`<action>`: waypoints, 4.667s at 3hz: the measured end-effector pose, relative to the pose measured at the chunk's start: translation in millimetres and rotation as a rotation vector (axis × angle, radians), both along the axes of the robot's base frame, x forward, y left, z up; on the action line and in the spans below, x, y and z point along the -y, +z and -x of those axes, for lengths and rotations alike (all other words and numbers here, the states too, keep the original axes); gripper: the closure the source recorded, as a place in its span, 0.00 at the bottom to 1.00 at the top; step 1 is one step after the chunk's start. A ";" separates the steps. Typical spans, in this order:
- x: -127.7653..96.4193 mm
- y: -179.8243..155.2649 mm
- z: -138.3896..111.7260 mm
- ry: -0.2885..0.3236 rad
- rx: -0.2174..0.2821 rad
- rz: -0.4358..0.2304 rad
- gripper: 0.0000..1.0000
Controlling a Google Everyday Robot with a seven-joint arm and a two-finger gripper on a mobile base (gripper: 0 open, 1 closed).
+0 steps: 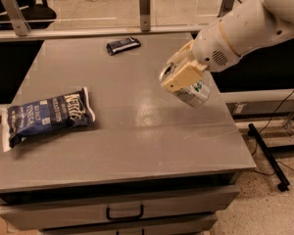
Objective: Place 7up can upright
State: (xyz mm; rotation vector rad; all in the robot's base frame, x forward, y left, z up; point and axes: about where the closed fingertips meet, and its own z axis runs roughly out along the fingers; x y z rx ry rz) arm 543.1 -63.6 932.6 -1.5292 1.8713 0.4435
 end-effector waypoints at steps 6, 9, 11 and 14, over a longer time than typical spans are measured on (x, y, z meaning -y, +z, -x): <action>47.0 2.9 7.0 0.272 0.022 -0.837 0.82; 43.9 -26.6 -3.2 0.268 -0.045 -0.821 0.12; 101.6 -49.9 -21.9 0.231 -0.050 -0.774 0.00; 267.3 91.1 -48.4 -0.150 0.335 -0.534 0.00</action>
Offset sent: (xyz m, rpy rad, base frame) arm -0.0164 -0.0468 0.0470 0.6712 -0.0652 0.2534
